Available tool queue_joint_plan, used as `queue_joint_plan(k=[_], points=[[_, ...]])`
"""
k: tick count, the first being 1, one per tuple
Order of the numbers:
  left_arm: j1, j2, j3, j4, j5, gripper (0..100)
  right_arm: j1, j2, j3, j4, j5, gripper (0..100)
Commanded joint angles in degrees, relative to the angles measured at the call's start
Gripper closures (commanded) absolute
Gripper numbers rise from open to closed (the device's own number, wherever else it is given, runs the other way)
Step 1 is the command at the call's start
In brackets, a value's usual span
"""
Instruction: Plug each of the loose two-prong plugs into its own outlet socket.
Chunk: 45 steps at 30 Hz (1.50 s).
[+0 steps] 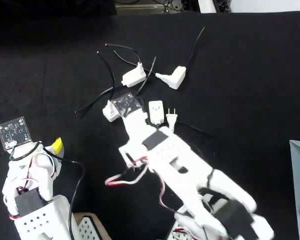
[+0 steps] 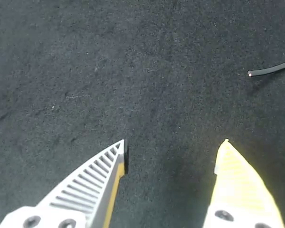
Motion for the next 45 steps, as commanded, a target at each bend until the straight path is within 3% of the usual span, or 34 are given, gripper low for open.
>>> queue_joint_plan(k=[1,6,23,32,45], points=[[-0.3,-0.4,-0.4,-1.0,0.4,70,0.0,7.5,-6.9,-0.3,-1.6,81.9],[-0.3,-0.4,-0.4,-0.8,0.3,70,0.2,14.0,-10.3,2.9,-1.8,81.9],[-0.3,-0.4,-0.4,-0.9,0.3,70,1.8,14.4,-18.3,14.7,-1.7,81.9],[-0.3,-0.4,-0.4,-0.9,0.3,70,-3.9,14.4,-19.3,14.9,-1.8,81.9],[-0.3,-0.4,-0.3,-1.0,0.3,70,-4.0,14.7,-15.3,14.4,-1.8,81.9]])
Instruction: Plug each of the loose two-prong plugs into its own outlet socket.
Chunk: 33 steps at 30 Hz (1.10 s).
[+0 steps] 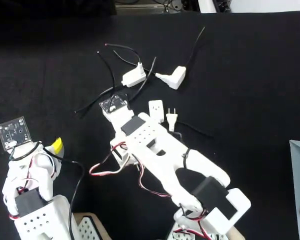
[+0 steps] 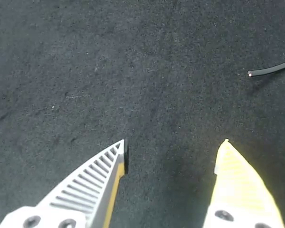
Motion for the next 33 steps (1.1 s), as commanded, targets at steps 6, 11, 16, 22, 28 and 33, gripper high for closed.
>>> queue_joint_plan(k=[6,11,16,22,28,33], points=[[-0.3,-0.4,-0.3,-1.0,0.3,70,-4.3,-0.5,0.5,-0.1,-2.5,81.9],[-0.3,-0.4,-0.3,-0.9,0.3,70,-6.1,-0.1,0.7,-1.8,-3.5,81.9],[-0.3,-0.4,-0.3,-0.8,0.3,70,-3.4,0.9,3.2,-5.1,-3.3,81.9],[-0.3,-0.4,-0.3,-0.7,0.3,70,-0.1,5.6,3.7,-5.3,-3.0,81.9],[-0.3,-0.4,-0.3,-0.7,0.3,70,5.3,8.4,3.7,-7.5,0.4,86.7],[-0.3,-0.4,-0.3,-0.6,0.3,70,6.7,8.6,3.8,-9.0,1.9,94.5]])
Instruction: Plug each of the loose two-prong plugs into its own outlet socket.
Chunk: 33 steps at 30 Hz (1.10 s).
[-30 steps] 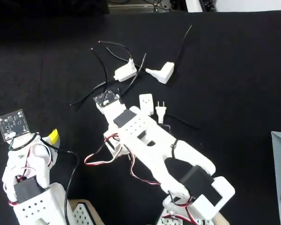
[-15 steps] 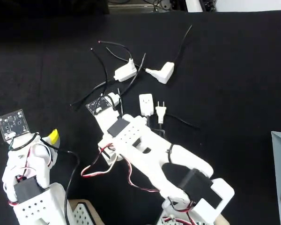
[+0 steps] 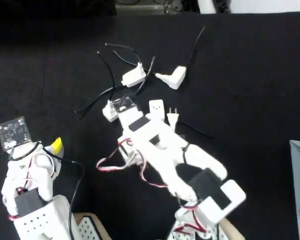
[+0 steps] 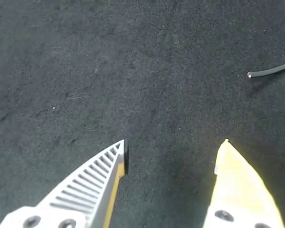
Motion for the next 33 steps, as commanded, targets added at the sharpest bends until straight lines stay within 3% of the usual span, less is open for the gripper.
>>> queue_joint_plan(k=[1,8,17,24,33], points=[[-0.2,-0.4,-0.3,-0.6,0.3,70,1.2,0.9,0.7,-1.3,1.1,94.7],[-0.3,-0.4,-0.3,-0.7,0.3,70,0.0,-0.8,0.6,-1.3,1.1,99.0],[-0.3,-0.4,-0.3,-0.7,0.3,70,-8.4,-18.9,1.0,5.0,3.7,98.7],[-0.3,-0.4,-0.3,-0.6,0.3,70,-8.2,-35.6,1.0,12.5,7.4,98.7],[-0.3,-0.4,-0.3,-0.7,0.3,70,1.2,-47.1,4.0,11.9,13.0,98.7]])
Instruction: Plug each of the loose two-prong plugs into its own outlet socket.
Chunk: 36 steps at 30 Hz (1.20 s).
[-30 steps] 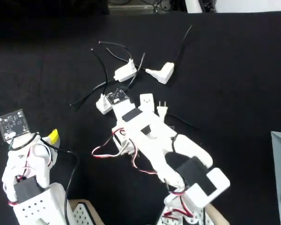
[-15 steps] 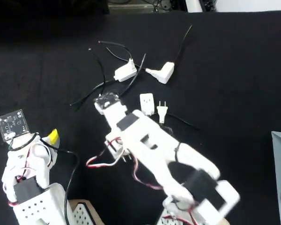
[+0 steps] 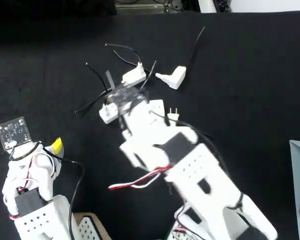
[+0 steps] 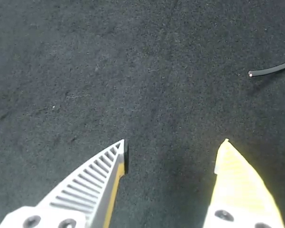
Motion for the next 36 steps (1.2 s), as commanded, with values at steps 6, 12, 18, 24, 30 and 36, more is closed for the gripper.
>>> queue_joint_plan(k=[6,12,18,24,30,36], points=[[-0.3,-0.4,-0.3,-0.7,0.3,70,1.8,6.4,13.7,-16.3,1.4,97.3],[-0.2,-0.4,-0.3,-0.7,0.3,70,1.8,14.9,9.8,-12.1,0.6,86.8],[-0.2,-0.4,-0.3,-0.8,0.3,70,1.8,15.1,5.2,-5.3,-1.8,86.8],[-0.2,-0.4,-0.3,-0.8,0.3,70,1.7,15.6,8.4,-7.6,-1.8,86.8],[-0.2,-0.4,-0.3,-0.8,0.3,70,1.0,15.6,11.4,-11.4,-1.4,86.8],[-0.2,-0.4,-0.3,-0.8,0.3,70,-3.3,15.7,11.2,-11.4,-1.4,86.8]])
